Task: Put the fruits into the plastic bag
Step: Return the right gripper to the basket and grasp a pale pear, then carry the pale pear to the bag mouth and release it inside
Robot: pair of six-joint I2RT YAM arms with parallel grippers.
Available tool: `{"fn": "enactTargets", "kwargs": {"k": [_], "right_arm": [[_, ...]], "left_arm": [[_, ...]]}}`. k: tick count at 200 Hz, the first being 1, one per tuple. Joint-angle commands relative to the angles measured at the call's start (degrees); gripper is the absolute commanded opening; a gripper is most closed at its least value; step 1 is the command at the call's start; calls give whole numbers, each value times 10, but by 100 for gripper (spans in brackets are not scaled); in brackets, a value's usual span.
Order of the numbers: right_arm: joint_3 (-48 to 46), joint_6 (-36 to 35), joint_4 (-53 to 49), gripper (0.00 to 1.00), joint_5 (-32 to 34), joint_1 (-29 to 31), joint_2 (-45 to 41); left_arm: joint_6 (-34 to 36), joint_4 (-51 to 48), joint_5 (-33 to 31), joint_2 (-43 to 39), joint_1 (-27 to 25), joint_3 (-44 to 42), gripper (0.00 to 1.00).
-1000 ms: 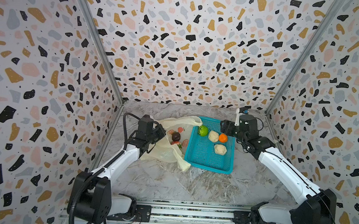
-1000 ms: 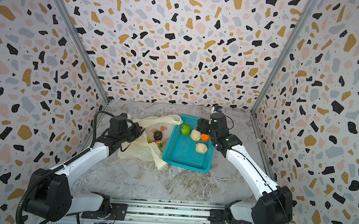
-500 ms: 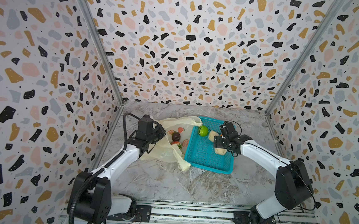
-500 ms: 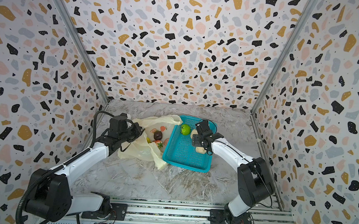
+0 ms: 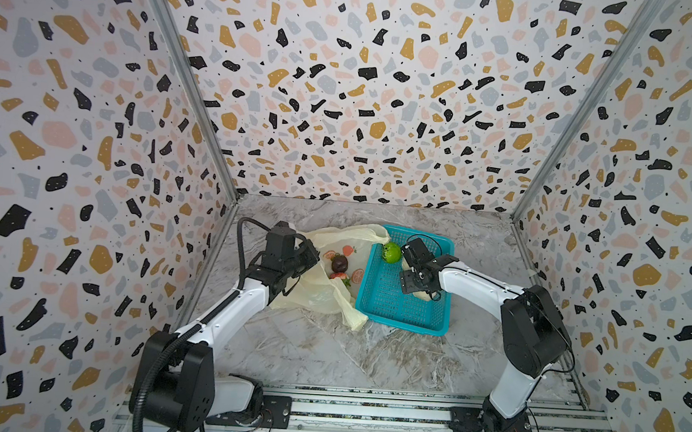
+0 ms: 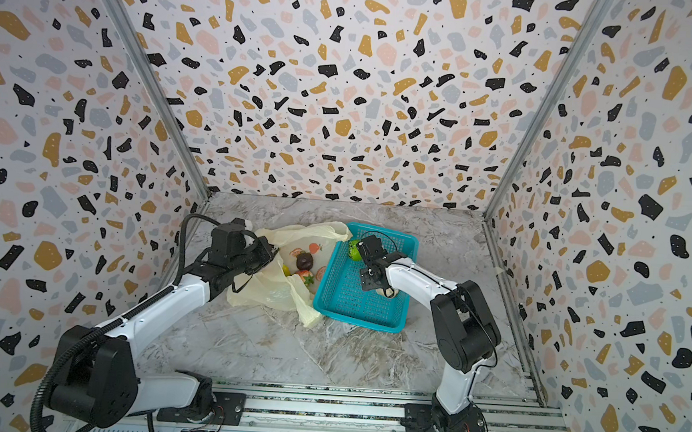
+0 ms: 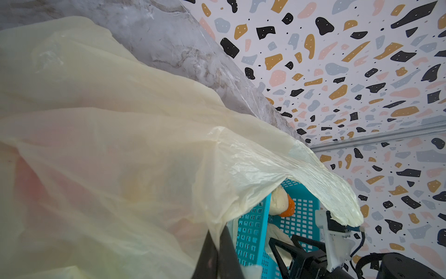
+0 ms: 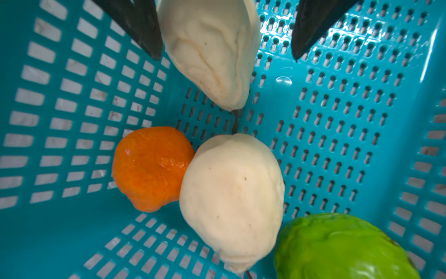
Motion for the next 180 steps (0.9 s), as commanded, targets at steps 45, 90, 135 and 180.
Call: {"fn": "enactTargets", "kwargs": {"k": [45, 90, 135, 180], "right_arm": [[-11, 13, -15, 83, -68, 4, -4], [-21, 17, -2, 79, -73, 1, -1], [-38, 23, 22, 68, -73, -10, -8], [-34, 21, 26, 60, -86, -15, -40]], "left_arm": [[9, 12, 0, -5, -3, 3, 0], [11, 11, -1, -7, -3, 2, 0], [11, 9, -2, -10, -3, 2, 0], [10, 8, -4, -11, -3, 2, 0]]}}
